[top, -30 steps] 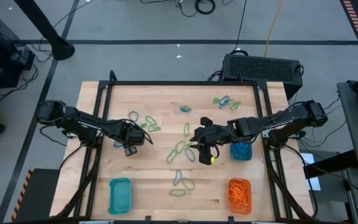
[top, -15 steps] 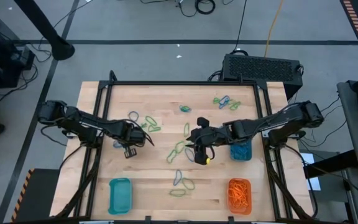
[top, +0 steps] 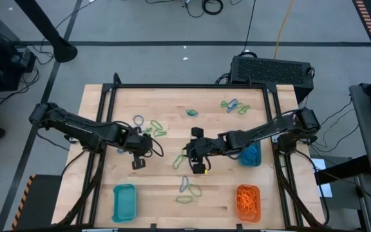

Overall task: Sort rubber bands into baskets
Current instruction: Put the blue rubber band into the dark blue bin

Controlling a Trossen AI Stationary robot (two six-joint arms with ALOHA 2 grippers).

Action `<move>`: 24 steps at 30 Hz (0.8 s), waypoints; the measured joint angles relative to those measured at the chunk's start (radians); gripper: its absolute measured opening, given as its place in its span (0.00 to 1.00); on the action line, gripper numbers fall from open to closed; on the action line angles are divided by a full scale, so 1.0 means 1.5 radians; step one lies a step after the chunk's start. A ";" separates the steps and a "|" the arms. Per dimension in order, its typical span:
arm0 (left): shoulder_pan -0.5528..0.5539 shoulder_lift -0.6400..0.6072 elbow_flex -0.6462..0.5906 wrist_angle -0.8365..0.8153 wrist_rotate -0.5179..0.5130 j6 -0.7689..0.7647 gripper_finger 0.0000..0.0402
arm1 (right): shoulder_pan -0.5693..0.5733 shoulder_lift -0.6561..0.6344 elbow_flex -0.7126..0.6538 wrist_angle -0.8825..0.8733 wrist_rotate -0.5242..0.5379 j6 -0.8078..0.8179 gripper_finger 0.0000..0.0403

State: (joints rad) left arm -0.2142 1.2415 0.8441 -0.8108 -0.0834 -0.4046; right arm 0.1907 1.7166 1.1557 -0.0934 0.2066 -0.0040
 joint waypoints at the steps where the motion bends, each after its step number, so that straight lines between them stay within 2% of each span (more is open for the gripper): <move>1: -0.007 -0.008 0.003 0.007 0.000 0.000 0.01 | 0.000 0.011 0.000 0.017 0.000 -0.011 0.27; 5: -0.030 -0.034 0.003 0.053 -0.003 0.000 0.00 | -0.001 0.046 0.000 0.100 -0.002 -0.053 0.27; 12: -0.059 -0.050 0.003 0.154 -0.003 0.033 0.00 | -0.009 0.098 0.000 0.318 -0.006 -0.080 0.27; 18: -0.060 -0.050 0.003 0.208 -0.003 0.057 0.00 | -0.017 0.110 0.000 0.360 -0.101 -0.063 0.27; 24: -0.058 -0.050 0.004 0.265 -0.004 0.088 0.00 | -0.018 0.110 0.000 0.358 -0.107 -0.058 0.27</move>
State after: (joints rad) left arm -0.3018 1.1667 0.8497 -0.4133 -0.0899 -0.2729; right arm 0.1631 1.8816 1.1553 0.4442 0.0460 -0.0907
